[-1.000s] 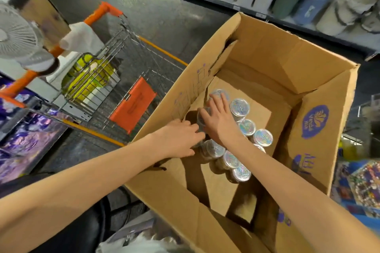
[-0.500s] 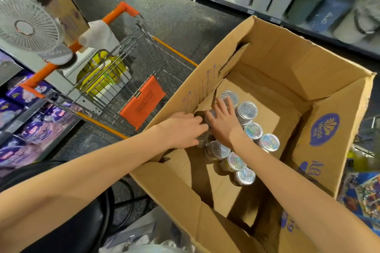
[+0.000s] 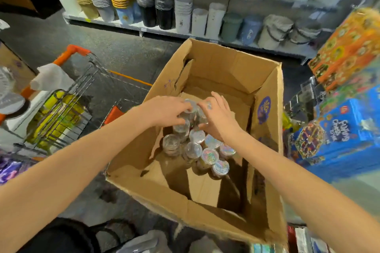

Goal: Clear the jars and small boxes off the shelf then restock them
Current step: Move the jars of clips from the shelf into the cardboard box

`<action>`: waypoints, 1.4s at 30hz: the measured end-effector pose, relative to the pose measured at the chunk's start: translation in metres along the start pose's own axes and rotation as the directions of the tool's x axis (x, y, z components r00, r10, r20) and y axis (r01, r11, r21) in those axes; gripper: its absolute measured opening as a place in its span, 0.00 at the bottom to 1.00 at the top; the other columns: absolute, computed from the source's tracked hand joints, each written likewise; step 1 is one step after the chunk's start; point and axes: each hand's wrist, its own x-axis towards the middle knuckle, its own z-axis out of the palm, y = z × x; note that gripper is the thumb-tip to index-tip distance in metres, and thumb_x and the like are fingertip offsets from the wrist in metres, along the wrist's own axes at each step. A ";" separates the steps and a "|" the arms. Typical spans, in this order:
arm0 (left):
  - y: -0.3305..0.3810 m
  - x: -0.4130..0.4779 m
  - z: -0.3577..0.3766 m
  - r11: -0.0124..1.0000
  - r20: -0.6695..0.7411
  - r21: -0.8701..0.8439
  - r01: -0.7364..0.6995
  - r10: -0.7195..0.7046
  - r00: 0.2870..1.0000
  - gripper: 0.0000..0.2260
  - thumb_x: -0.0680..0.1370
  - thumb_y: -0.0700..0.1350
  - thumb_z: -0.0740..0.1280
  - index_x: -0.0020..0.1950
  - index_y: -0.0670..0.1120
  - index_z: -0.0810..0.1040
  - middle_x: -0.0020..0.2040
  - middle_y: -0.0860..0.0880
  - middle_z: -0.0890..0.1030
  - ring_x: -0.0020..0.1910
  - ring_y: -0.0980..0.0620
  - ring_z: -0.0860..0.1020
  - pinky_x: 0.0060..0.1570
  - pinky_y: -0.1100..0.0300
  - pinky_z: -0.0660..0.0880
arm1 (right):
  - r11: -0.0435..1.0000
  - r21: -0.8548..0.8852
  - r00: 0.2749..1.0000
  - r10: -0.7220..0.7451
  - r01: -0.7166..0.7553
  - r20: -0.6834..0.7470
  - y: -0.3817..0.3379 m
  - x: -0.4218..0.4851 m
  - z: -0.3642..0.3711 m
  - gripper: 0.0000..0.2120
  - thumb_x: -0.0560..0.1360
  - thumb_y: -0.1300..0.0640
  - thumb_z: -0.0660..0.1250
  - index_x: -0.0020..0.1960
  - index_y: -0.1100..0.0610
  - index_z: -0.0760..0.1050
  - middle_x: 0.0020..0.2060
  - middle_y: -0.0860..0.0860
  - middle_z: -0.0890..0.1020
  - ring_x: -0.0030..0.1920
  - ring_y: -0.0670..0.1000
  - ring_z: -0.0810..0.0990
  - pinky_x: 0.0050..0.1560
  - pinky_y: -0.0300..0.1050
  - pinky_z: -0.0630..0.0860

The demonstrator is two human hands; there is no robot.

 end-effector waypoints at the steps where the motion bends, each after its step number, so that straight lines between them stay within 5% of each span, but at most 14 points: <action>1: 0.004 0.004 -0.007 0.999 -0.018 -0.008 -0.039 0.039 0.999 0.19 0.80 0.54 0.60 0.71 0.53 0.66 0.64 0.51 0.72 0.62 0.49 0.72 0.54 0.54 0.72 | 0.998 0.004 0.998 0.061 -0.061 -0.020 0.003 -0.007 -0.009 0.32 0.75 0.48 0.67 0.74 0.57 0.59 0.69 0.60 0.64 0.75 0.61 0.51 0.74 0.58 0.50; 4: 0.018 0.015 -0.037 0.980 -0.148 -0.017 -0.196 0.191 0.970 0.17 0.80 0.54 0.62 0.68 0.53 0.69 0.62 0.52 0.74 0.60 0.51 0.74 0.56 0.51 0.73 | 0.961 0.005 0.946 0.273 -0.277 -0.176 0.007 -0.031 -0.044 0.29 0.75 0.49 0.67 0.72 0.58 0.63 0.65 0.59 0.69 0.70 0.62 0.60 0.67 0.55 0.62; 11: 0.082 0.019 -0.114 0.878 -0.509 0.050 -0.477 0.433 0.744 0.13 0.78 0.53 0.65 0.62 0.54 0.75 0.57 0.53 0.79 0.55 0.50 0.77 0.52 0.48 0.76 | 0.733 0.113 0.632 0.645 -0.671 -0.429 0.003 -0.124 -0.134 0.25 0.74 0.51 0.67 0.69 0.57 0.68 0.58 0.58 0.73 0.63 0.61 0.68 0.61 0.53 0.66; 17: 0.183 0.002 -0.146 0.639 -0.528 0.118 -0.761 0.689 0.496 0.11 0.78 0.50 0.66 0.59 0.52 0.76 0.54 0.52 0.79 0.50 0.52 0.78 0.50 0.49 0.76 | 0.482 0.057 0.402 0.785 -0.874 -0.472 -0.013 -0.236 -0.187 0.26 0.73 0.48 0.68 0.68 0.56 0.68 0.61 0.58 0.71 0.64 0.60 0.67 0.64 0.52 0.64; 24: 0.327 -0.044 -0.164 0.309 -0.528 0.114 -0.944 0.824 0.206 0.14 0.74 0.52 0.66 0.57 0.49 0.78 0.52 0.50 0.80 0.48 0.50 0.80 0.51 0.49 0.76 | 0.166 0.071 0.096 0.814 -0.984 -0.573 -0.045 -0.358 -0.243 0.25 0.72 0.49 0.68 0.66 0.55 0.70 0.60 0.57 0.71 0.63 0.59 0.67 0.61 0.52 0.65; 34: 0.485 -0.104 -0.174 0.056 -0.546 0.284 -0.957 0.830 -0.113 0.13 0.77 0.52 0.64 0.60 0.51 0.75 0.56 0.51 0.77 0.55 0.49 0.78 0.52 0.49 0.75 | -0.116 0.019 -0.104 0.791 -0.993 -0.603 -0.070 -0.482 -0.290 0.26 0.74 0.44 0.66 0.68 0.54 0.67 0.63 0.56 0.69 0.66 0.58 0.65 0.65 0.52 0.65; 42: 0.578 -0.125 -0.186 -0.026 -0.565 0.308 -0.951 0.800 -0.205 0.14 0.78 0.53 0.63 0.63 0.53 0.73 0.59 0.53 0.75 0.59 0.51 0.75 0.54 0.50 0.74 | -0.202 0.054 -0.187 0.734 -0.978 -0.652 -0.050 -0.555 -0.308 0.22 0.78 0.47 0.62 0.69 0.54 0.67 0.63 0.56 0.69 0.66 0.57 0.64 0.66 0.52 0.63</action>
